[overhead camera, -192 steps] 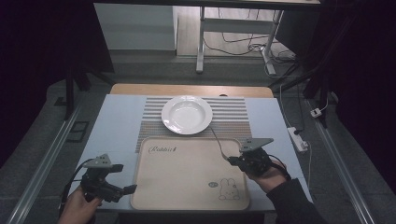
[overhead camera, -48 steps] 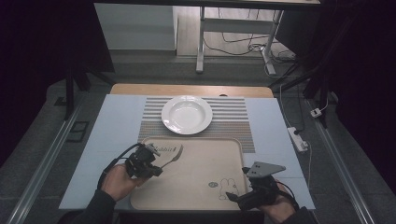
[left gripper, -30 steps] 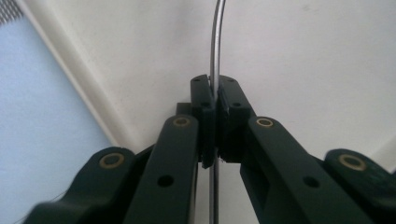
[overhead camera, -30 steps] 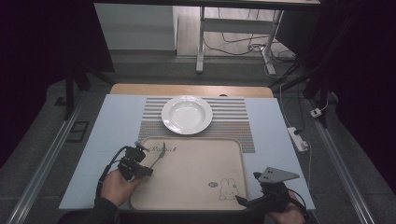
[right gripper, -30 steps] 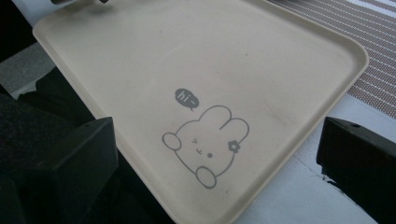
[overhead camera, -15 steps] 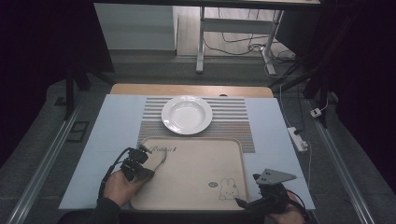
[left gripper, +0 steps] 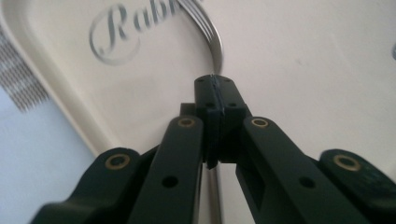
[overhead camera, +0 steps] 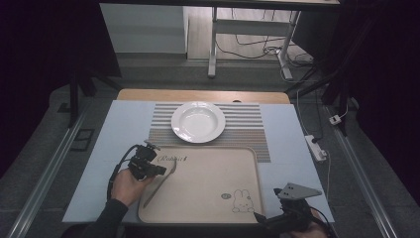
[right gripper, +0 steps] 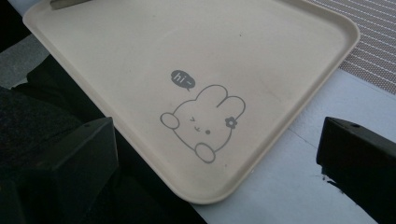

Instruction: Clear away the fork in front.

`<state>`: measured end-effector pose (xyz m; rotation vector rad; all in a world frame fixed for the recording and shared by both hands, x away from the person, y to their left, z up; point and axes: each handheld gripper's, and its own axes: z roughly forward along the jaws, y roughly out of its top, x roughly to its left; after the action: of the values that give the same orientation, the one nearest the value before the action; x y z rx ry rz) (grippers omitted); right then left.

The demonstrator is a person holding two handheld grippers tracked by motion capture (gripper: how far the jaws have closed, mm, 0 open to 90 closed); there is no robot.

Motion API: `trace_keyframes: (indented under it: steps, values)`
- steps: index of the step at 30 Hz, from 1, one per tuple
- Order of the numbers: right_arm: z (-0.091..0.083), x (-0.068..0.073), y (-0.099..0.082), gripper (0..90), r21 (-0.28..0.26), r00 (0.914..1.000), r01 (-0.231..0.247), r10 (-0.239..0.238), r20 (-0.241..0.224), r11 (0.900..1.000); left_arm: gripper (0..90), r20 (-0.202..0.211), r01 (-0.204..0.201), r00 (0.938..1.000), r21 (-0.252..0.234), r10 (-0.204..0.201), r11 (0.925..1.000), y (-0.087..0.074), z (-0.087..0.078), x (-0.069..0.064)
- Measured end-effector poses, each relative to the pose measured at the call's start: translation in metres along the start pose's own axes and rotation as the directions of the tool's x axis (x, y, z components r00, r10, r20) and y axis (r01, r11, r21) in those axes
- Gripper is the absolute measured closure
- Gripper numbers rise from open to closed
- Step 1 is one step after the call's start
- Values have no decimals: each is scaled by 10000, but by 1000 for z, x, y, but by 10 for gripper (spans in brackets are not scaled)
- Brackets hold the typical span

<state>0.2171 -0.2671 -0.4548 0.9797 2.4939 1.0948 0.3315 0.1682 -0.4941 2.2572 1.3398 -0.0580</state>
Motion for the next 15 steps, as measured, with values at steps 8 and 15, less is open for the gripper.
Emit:
trace_keyframes:
  steps: [8,15]
  values:
    - [1,-1,0,0,94,10000,-26,27,-71,10000,890,-22,-303,9995,-91,303,9995,14,14,-3]
    - [2,-1,0,0,185,9999,-30,33,-139,9998,890,296,-827,9961,27,826,9966,20,23,-17]
